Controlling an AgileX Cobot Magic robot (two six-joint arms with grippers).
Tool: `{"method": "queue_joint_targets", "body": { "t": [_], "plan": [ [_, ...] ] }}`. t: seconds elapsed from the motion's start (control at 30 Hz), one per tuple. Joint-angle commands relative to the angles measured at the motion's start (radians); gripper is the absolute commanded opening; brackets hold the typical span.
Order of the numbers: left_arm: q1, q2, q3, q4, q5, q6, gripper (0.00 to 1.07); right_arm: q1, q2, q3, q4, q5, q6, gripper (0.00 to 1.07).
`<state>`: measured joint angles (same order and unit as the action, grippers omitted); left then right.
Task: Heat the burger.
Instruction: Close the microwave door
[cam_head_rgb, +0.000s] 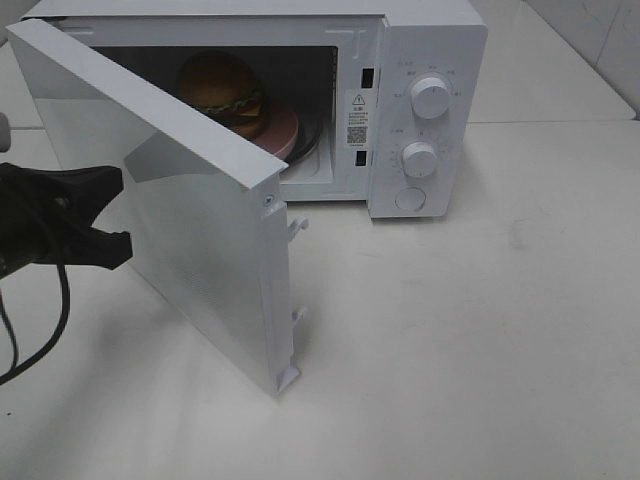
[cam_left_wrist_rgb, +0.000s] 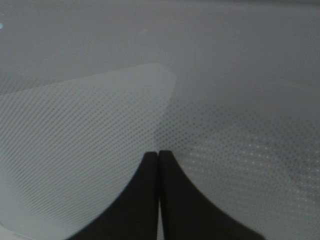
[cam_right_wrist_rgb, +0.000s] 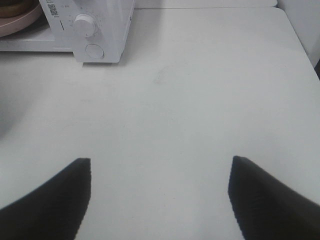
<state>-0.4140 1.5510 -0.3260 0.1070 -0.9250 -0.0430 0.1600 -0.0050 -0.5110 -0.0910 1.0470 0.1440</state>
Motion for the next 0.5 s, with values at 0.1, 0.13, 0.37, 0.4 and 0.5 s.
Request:
{"method": "queue_joint_targets", "body": {
  "t": [0.1,0.13,0.37,0.4,0.5],
  "plan": [
    [-0.055,0.037,-0.056,-0.091,-0.015,0.016,0.00,-0.007,-0.026,0.001,-0.001,-0.008,-0.003,0.72],
    [-0.073,0.058,-0.081,-0.117,-0.015,0.018,0.00,-0.007,-0.026,0.001,-0.001,-0.008,-0.003,0.72],
    [-0.139,0.130,-0.195,-0.208,-0.007,0.027,0.00,-0.007,-0.026,0.001,-0.001,-0.008,-0.003,0.72],
    [-0.150,0.138,-0.211,-0.220,-0.001,0.037,0.00,-0.007,-0.026,0.001,-0.001,-0.008,-0.003,0.72],
    [-0.185,0.176,-0.290,-0.285,0.054,0.090,0.00,-0.007,-0.026,0.001,-0.001,-0.008,-0.003,0.72]
  ]
}}
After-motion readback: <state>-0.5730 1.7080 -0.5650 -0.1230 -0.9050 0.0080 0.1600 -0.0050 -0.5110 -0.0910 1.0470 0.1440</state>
